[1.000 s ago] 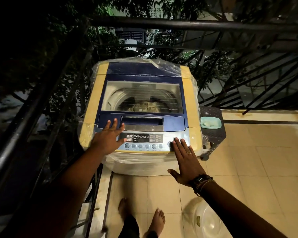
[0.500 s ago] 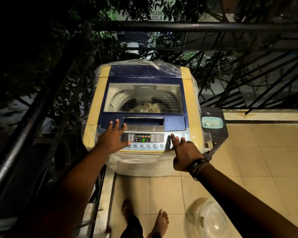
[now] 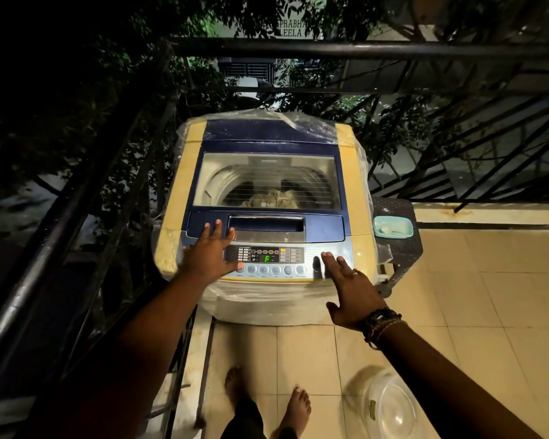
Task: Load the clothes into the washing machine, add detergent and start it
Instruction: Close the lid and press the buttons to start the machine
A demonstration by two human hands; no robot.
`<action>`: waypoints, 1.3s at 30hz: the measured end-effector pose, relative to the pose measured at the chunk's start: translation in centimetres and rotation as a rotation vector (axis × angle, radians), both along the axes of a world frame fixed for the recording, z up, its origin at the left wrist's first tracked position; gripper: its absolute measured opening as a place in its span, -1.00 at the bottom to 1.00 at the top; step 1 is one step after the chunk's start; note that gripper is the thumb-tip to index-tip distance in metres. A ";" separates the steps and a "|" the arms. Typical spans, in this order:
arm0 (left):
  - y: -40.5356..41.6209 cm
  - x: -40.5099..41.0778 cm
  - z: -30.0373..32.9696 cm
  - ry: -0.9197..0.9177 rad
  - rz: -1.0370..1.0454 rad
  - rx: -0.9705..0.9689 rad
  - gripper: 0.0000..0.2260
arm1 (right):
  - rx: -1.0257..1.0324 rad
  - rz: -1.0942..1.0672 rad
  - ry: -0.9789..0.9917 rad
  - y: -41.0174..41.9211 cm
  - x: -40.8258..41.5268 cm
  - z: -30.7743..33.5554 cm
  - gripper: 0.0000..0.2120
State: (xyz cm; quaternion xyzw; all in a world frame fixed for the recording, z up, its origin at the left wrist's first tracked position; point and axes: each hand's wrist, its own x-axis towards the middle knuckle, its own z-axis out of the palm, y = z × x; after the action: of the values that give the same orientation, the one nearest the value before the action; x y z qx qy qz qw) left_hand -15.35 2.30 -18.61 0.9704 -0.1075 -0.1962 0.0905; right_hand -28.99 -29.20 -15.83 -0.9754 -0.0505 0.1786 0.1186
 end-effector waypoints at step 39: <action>-2.2 2.3 5.1 0.234 -0.195 0.357 -0.01 | -0.214 -0.027 -0.020 2.4 -1.5 -3.0 0.09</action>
State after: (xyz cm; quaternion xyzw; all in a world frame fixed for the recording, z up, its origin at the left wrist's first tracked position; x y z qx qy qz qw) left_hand -13.09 0.14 -13.52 0.9268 -0.1532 -0.3309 -0.0900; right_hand -30.52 -26.76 -18.78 -0.9848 -0.0192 0.1718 0.0156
